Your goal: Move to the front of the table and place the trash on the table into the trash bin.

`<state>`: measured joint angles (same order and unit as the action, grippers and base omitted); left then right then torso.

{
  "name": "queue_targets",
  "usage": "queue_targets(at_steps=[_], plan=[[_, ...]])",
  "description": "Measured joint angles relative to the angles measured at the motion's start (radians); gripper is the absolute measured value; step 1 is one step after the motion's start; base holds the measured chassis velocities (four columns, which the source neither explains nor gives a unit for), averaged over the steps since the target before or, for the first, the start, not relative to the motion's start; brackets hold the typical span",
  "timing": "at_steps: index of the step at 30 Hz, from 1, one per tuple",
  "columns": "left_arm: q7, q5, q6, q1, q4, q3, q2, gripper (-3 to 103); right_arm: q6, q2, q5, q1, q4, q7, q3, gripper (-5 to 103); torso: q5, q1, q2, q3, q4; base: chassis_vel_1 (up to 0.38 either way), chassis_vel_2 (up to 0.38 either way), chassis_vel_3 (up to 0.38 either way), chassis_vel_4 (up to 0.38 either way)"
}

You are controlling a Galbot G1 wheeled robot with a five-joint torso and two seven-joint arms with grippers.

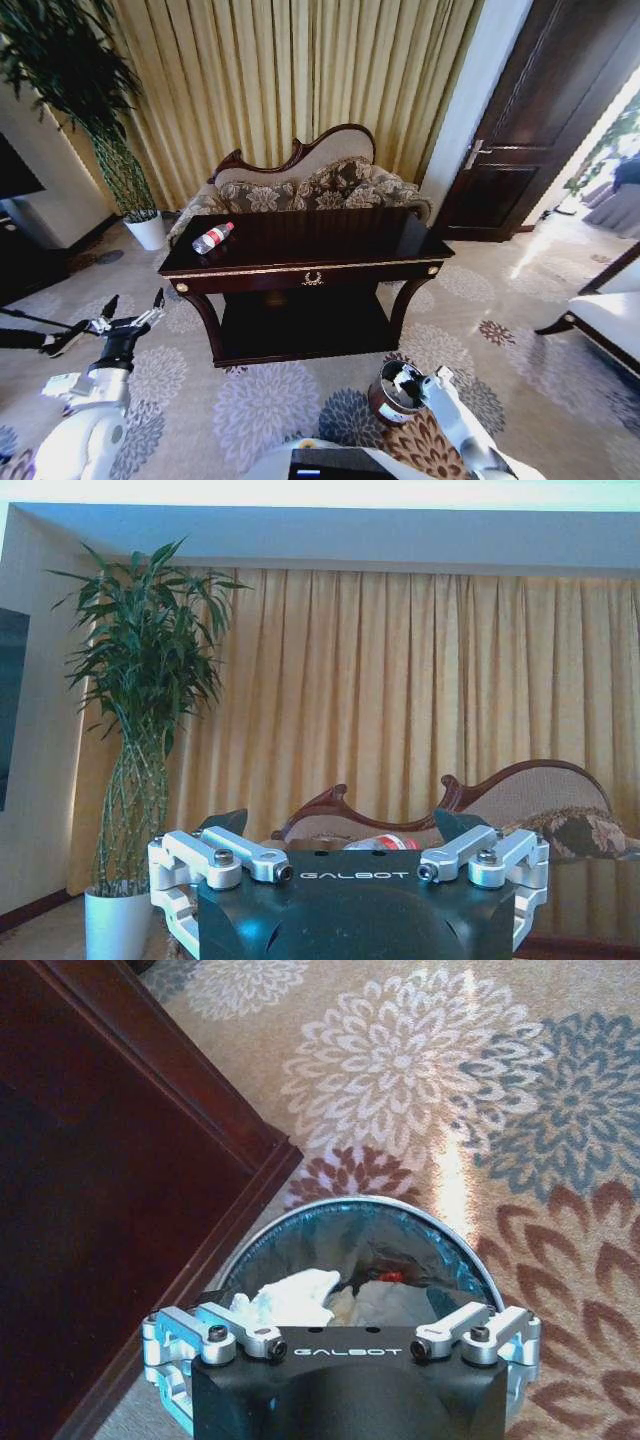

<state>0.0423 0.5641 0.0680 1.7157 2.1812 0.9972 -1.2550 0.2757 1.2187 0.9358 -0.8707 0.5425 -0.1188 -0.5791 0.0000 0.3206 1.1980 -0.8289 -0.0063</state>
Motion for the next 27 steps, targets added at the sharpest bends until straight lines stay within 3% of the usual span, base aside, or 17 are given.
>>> queue_targets(at_steps=[11,14,17,18,21,24,27], plan=[[0.001,0.002,0.007,0.004,0.002,0.002,0.001,100,0.036,-0.013,0.065,-0.023,0.03,0.0,-0.04,100,0.0,0.0,0.0,0.0,-0.0008,0.0,0.0,0.0,0.0],[0.002,0.0,0.008,0.006,0.002,0.001,-0.002,100,0.069,-0.004,0.087,-0.028,0.042,0.0,-0.057,100,-0.0003,0.0,0.0,0.0,0.0006,0.0,0.0,0.0,0.0],[0.002,0.0,0.008,0.007,0.005,0.001,-0.003,100,0.082,0.009,0.095,-0.039,0.037,0.0,-0.067,100,0.0009,0.0,0.0,0.0,-0.0007,0.0,0.0,0.0,0.0],[0.002,0.0,0.008,0.007,0.005,0.002,-0.003,100,0.083,0.014,0.113,-0.037,0.019,0.0,-0.074,100,-0.0007,0.0,0.0,0.0,-0.0005,0.0,0.0,0.0,0.0],[0.002,-0.001,0.008,0.007,0.005,0.003,-0.001,100,0.063,0.018,0.122,-0.041,0.012,0.0,-0.073,100,0.001,0.0,0.0,0.0,-0.0001,0.0,0.0,0.0,0.0],[0.002,-0.006,0.008,0.003,0.003,0.0,-0.002,100,0.048,0.017,0.104,-0.04,0.016,0.0,-0.069,100,-0.0005,0.0,0.0,0.0,-0.0001,0.0,0.0,0.0,0.0],[0.002,-0.009,0.008,0.0,0.003,-0.004,-0.005,100,0.04,0.018,0.091,-0.047,0.039,0.0,-0.071,100,0.0005,0.0,0.0,0.0,-0.0003,0.0,0.0,0.0,0.0]])
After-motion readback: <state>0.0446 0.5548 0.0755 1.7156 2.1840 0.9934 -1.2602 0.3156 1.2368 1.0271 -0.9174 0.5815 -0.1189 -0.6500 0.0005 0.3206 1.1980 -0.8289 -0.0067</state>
